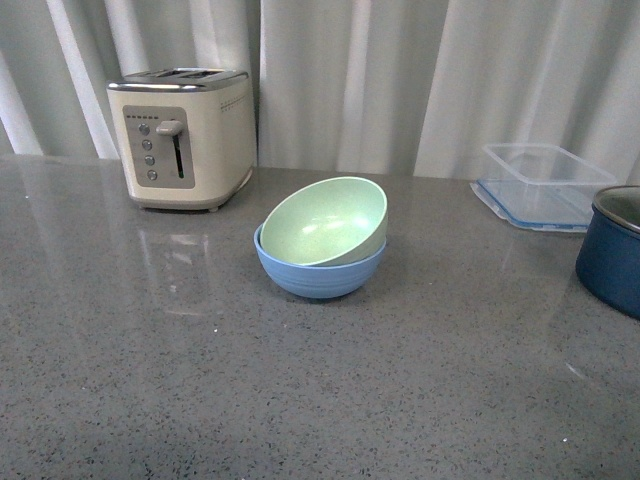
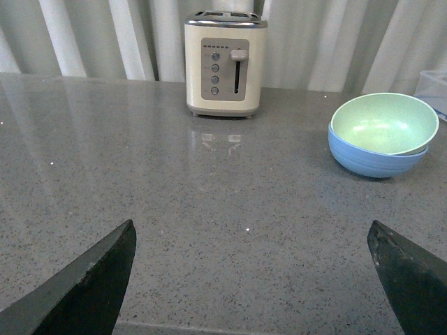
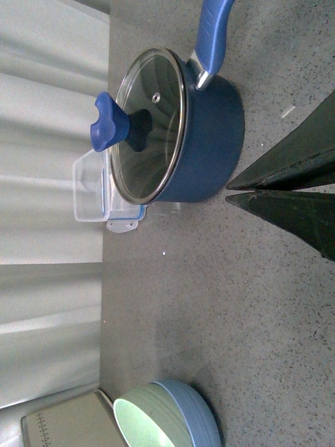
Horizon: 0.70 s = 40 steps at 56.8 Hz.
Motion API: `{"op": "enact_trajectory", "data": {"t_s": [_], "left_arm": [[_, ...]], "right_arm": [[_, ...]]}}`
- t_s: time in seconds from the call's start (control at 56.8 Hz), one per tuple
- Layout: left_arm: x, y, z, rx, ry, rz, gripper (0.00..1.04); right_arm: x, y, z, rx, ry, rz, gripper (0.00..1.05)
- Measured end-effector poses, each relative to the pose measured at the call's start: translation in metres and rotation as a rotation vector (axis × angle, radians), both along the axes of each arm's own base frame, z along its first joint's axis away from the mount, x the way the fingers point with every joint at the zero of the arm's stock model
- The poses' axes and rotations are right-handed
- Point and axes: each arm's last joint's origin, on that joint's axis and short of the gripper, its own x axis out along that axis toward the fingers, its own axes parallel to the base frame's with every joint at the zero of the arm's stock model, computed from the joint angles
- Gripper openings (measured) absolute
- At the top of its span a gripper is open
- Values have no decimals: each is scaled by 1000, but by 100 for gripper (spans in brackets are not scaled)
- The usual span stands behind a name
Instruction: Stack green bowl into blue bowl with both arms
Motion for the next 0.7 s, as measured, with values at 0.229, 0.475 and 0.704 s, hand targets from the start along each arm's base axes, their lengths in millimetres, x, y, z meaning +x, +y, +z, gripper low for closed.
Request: {"op": "enact_trajectory", "data": {"t_s": [0.229, 0.475, 0.704], "left_arm": [[0, 0, 0, 0, 0, 0, 98], [0, 0, 0, 0, 0, 0, 98], [0, 0, 0, 0, 0, 0, 98]], "right_arm": [[-17, 0, -9, 0, -18, 4, 1], [-30, 0, -12, 0, -7, 4, 1], [-38, 0, -10, 0, -14, 5, 1]]}}
